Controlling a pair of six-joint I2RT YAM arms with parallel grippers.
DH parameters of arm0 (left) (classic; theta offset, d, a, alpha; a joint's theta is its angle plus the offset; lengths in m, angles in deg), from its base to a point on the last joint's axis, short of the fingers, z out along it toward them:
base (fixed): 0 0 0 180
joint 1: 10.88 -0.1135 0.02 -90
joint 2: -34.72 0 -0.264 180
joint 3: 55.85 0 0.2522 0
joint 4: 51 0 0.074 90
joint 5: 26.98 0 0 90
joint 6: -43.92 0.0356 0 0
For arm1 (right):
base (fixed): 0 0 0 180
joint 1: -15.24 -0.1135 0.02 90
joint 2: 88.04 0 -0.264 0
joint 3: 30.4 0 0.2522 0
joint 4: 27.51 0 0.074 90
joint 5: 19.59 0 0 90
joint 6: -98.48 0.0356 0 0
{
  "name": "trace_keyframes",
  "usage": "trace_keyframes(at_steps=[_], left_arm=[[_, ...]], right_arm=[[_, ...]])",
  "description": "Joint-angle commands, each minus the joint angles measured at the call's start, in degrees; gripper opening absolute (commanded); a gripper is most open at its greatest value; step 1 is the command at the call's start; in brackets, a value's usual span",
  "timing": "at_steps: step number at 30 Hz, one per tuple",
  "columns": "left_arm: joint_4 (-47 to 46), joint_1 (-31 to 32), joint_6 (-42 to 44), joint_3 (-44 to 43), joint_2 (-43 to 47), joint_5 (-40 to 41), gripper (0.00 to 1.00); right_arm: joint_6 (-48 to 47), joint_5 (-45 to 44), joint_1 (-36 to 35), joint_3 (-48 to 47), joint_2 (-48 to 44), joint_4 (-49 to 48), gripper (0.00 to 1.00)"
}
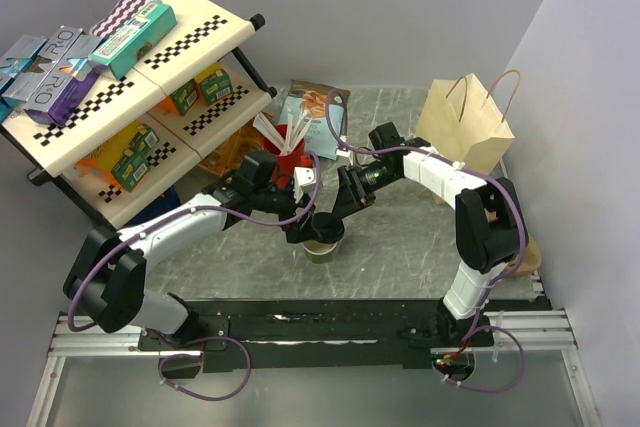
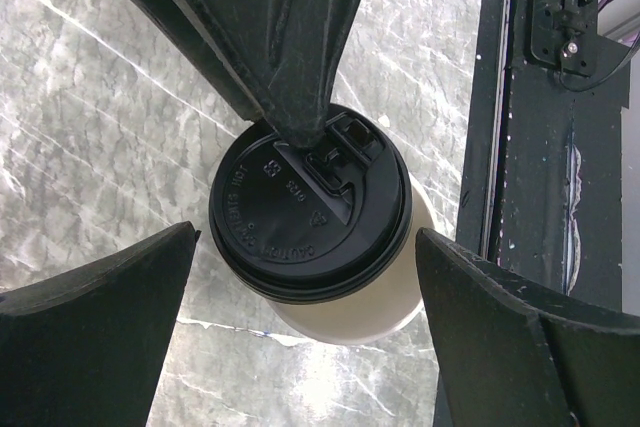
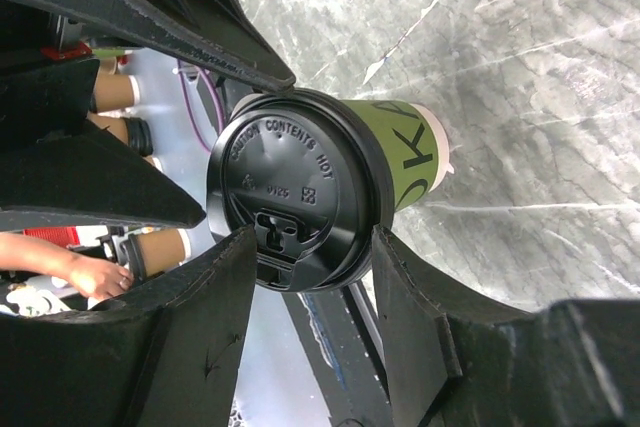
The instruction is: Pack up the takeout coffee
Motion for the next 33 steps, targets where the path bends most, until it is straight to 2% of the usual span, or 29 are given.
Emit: trace_keyframes(at_steps=[1, 25, 33], left_arm=[[-2.18, 0.29, -0.42, 0.53, 1.34, -1.99, 0.98], [-0.16, 0.29, -0.07, 0.88, 2.84, -1.73, 0.98], [0.54, 0.29, 0.72, 1.76, 3.19, -1.55, 0.99]], right_arm=[[0.60, 1.13, -0.61, 0.27, -3.74, -0.78, 0.56], [0.08, 1.83, -2.98, 0.18, -6.55, 0.45, 0.55], [-2.03, -0.89, -5.35, -0.08, -7.52, 1.77, 0.54]])
